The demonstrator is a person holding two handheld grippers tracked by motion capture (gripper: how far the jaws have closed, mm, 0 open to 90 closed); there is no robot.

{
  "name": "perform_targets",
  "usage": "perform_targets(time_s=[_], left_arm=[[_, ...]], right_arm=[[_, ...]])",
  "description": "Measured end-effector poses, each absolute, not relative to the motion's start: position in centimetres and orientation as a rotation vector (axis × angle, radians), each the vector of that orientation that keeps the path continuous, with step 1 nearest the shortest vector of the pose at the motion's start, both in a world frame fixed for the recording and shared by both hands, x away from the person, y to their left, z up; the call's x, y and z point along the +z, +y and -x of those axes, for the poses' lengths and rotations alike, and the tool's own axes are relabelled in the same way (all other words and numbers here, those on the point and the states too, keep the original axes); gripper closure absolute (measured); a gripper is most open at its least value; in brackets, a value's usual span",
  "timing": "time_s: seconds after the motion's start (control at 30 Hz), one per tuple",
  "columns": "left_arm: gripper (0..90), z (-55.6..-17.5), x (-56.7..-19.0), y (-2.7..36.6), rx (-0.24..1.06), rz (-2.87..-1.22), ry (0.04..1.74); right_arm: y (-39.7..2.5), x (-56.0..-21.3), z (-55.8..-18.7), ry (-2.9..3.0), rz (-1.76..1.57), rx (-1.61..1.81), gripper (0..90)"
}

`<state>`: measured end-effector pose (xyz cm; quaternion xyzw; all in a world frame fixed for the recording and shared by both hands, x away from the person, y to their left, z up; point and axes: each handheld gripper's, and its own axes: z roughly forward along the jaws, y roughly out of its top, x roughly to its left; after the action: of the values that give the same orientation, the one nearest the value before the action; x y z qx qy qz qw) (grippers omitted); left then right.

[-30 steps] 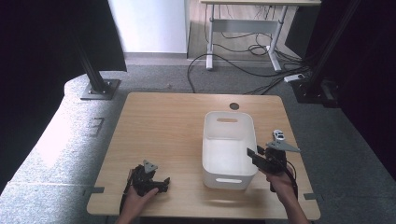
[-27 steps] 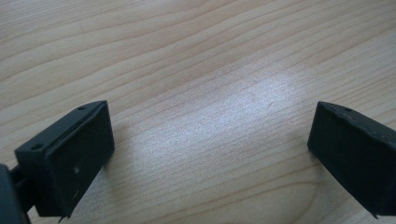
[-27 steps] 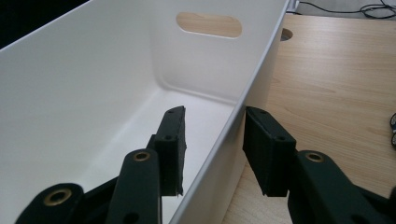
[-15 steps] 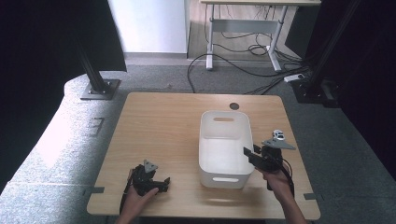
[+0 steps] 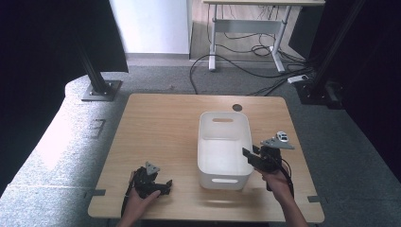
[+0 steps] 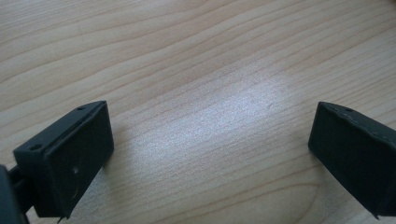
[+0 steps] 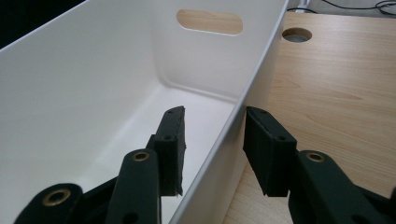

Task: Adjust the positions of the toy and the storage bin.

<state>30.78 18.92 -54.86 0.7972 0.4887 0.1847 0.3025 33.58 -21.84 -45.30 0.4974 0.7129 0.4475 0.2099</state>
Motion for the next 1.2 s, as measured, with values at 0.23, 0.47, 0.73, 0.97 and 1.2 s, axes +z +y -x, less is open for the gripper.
perform_targets(time_s=[0.23,0.47,0.73,0.97,1.2], left_arm=[[0.1,-30.8,-54.9,18.9,0.49,-2.114,1.296],[0.1,-30.8,-54.9,18.9,0.489,-2.113,1.296],[0.1,-30.8,-54.9,18.9,0.489,-2.114,1.296],[0.1,-30.8,-54.9,18.9,0.489,-2.114,1.296],[0.0,-30.8,-54.9,18.9,0.489,-2.115,1.295]], right_arm=[[-21.1,-45.3,-33.9,1.991,-1.38,1.249,58.0],[-20.4,-45.3,-34.1,1.994,-1.38,1.25,57.3],[-20.1,-45.3,-34.3,1.999,-1.376,1.25,57.1],[-19.8,-45.3,-34.3,1.996,-1.378,1.259,56.8],[-19.5,-45.3,-34.4,1.996,-1.381,1.264,56.7]])
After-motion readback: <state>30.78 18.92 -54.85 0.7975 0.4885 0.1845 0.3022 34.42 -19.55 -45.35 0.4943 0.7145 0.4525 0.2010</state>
